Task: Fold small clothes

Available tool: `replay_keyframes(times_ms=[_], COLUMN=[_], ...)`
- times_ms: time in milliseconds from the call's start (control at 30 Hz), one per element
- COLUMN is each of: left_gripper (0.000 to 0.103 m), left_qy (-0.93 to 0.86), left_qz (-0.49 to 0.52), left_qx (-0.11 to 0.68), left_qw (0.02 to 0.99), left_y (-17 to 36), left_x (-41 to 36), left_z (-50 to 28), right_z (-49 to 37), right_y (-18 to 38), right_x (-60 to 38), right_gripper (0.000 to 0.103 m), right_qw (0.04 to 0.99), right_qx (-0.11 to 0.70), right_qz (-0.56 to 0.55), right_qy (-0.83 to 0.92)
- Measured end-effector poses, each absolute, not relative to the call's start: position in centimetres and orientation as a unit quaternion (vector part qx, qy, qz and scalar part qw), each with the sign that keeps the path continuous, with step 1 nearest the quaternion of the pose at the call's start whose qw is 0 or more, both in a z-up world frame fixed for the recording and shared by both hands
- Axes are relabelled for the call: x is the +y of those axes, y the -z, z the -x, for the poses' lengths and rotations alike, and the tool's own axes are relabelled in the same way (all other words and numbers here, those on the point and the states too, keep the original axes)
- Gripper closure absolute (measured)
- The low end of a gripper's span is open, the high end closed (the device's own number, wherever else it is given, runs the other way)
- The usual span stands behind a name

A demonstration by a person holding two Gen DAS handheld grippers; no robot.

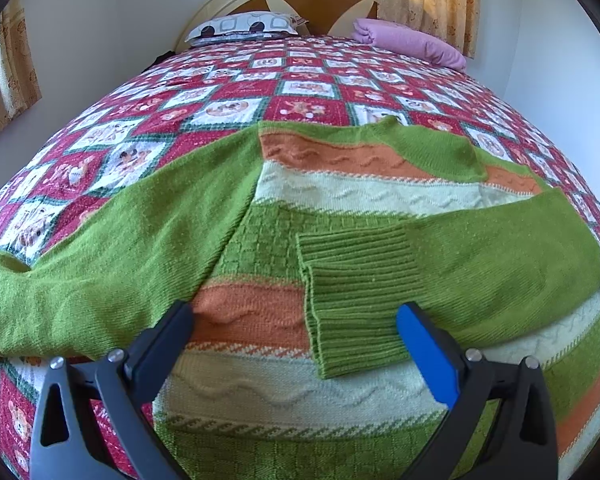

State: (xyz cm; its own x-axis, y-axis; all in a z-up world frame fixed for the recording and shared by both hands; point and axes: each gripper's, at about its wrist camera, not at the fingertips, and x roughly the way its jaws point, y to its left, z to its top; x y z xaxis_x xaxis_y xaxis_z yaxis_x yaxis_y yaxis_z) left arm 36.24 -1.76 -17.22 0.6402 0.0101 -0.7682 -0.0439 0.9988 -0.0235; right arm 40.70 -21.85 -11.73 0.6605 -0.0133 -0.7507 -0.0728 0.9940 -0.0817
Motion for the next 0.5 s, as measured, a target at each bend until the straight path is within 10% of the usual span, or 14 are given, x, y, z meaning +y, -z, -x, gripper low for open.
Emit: replay_keyframes(times_ms=[500], left_gripper=[0.000], left_qy=[-0.024], left_qz=[0.054], left_qx=[0.379], left_qw=[0.924], left_y=[14.3], left_x=[4.5], left_z=[-29.0], right_z=[-40.8], right_y=[17.0], right_x=[-21.9], right_gripper=[0.040], right_qw=[0.892], right_qx=[0.446], right_qz=[0.067], right_qy=[-0.028])
